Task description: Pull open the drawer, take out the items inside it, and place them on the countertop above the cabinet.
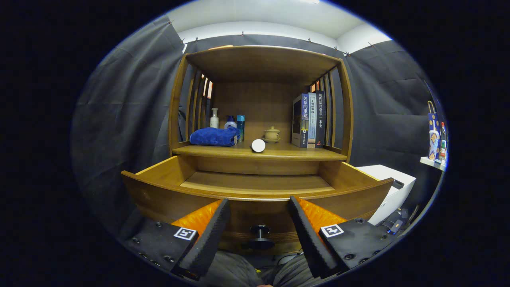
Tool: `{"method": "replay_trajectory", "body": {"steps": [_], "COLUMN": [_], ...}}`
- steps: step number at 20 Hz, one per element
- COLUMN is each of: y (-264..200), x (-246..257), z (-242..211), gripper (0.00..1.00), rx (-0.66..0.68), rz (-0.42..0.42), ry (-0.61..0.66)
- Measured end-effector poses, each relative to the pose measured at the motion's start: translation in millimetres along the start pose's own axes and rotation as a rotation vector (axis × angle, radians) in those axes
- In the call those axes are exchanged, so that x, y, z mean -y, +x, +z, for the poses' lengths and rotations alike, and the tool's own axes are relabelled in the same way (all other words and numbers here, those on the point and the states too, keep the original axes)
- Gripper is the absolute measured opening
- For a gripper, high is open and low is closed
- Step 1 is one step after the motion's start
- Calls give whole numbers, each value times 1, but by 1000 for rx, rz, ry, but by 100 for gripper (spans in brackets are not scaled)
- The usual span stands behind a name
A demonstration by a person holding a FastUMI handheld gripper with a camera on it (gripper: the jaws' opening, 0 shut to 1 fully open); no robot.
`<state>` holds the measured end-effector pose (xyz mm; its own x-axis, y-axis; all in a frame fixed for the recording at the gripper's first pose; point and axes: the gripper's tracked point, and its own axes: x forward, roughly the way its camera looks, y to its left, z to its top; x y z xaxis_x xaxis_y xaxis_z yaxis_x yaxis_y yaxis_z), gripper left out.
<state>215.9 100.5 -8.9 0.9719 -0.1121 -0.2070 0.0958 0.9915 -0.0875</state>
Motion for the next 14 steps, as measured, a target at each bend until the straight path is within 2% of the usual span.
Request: {"method": "replay_trajectory", "body": {"steps": [5,14], "y": [15,88], "x": [1,0], "z": [6,18], "gripper": [97,97], "rx": [13,43], "rz": [0,-11], "ry": [3,-49]}}
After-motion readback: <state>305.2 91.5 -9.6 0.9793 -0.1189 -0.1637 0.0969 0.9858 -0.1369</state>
